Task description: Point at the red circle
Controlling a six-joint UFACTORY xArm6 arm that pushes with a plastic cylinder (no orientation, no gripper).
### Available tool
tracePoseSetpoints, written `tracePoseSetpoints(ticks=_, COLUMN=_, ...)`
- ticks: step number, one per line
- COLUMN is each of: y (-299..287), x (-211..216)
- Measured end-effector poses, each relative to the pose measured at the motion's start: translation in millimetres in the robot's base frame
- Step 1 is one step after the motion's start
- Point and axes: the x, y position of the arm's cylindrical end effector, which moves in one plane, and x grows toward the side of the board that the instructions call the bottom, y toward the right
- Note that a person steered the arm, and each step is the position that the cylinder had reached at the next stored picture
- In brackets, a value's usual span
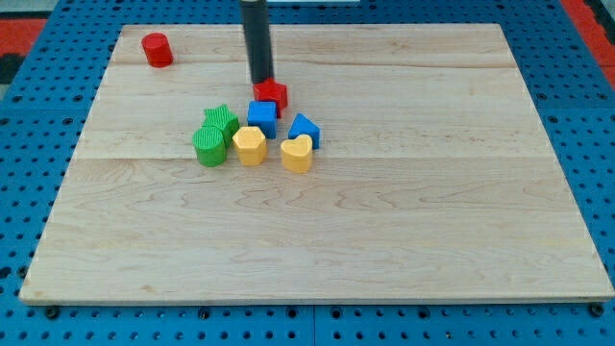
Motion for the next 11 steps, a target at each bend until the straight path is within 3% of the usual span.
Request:
tracePoseSetpoints(ticks=2, y=9.7, x=17.3)
tracePoseSetpoints(ticks=3, y=1.5, x=3.1)
tracePoseSetpoints(ticks=4, y=-10.7, x=-54.7)
tracePoseSetpoints(ticks=6, y=-112.5, x=-124.4)
tracePoseSetpoints(ticks=8, y=-188.4, x=-108.5)
tracePoseSetpoints(ticks=9, y=-190.7, x=-99.5)
tracePoseSetpoints(ticks=11, y=-112.7, x=-38.1)
